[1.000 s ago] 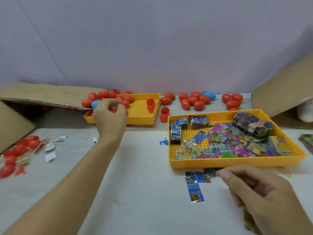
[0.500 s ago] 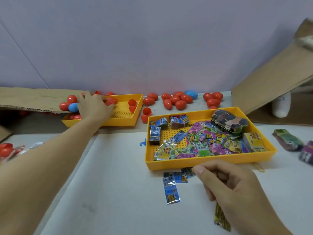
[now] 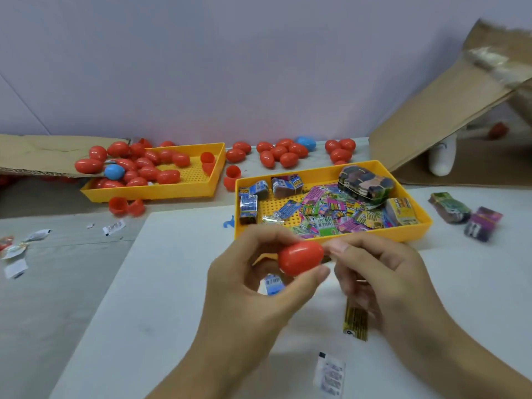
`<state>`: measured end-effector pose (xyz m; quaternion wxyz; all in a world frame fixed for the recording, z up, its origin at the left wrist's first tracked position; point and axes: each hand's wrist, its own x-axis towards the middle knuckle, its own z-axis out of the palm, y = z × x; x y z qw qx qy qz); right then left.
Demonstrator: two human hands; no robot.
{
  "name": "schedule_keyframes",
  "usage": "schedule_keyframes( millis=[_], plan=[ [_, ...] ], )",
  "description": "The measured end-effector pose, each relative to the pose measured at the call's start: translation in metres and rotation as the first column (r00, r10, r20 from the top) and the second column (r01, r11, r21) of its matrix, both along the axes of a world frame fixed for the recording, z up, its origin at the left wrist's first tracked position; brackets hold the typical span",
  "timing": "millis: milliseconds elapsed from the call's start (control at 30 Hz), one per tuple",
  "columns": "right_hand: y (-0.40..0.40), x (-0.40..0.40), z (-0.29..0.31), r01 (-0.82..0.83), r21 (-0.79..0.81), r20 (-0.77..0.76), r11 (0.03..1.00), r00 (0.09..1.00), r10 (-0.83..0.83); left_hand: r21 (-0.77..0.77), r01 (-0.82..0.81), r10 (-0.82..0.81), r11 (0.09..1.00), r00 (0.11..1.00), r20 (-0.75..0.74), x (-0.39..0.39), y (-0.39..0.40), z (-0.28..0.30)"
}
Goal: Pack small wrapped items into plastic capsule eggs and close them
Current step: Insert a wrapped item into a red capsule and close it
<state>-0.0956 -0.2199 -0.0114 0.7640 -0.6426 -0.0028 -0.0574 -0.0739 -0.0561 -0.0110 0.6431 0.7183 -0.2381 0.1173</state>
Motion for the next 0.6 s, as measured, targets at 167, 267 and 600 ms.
schedule_keyframes(
  millis=[167, 267, 600],
  plan=[
    [-0.005, -0.001, 0.002, -0.117, -0.105, 0.002, 0.988, 0.993, 0.118, -0.038, -0.011, 0.010, 0.999, 1.000, -0.030, -0.006, -0.004, -0.013],
    [-0.002, -0.003, 0.000, -0.121, -0.146, 0.020, 0.982, 0.992, 0.126, -0.004, 0.010, -0.010, 1.000, 0.999, -0.053, -0.006, -0.001, -0.015],
    [-0.003, -0.001, -0.003, -0.064, -0.106, 0.038, 0.992, 0.997, 0.068, -0.161, 0.009, -0.074, 0.987, 0.914, -0.400, -0.004, 0.000, -0.010]
  ],
)
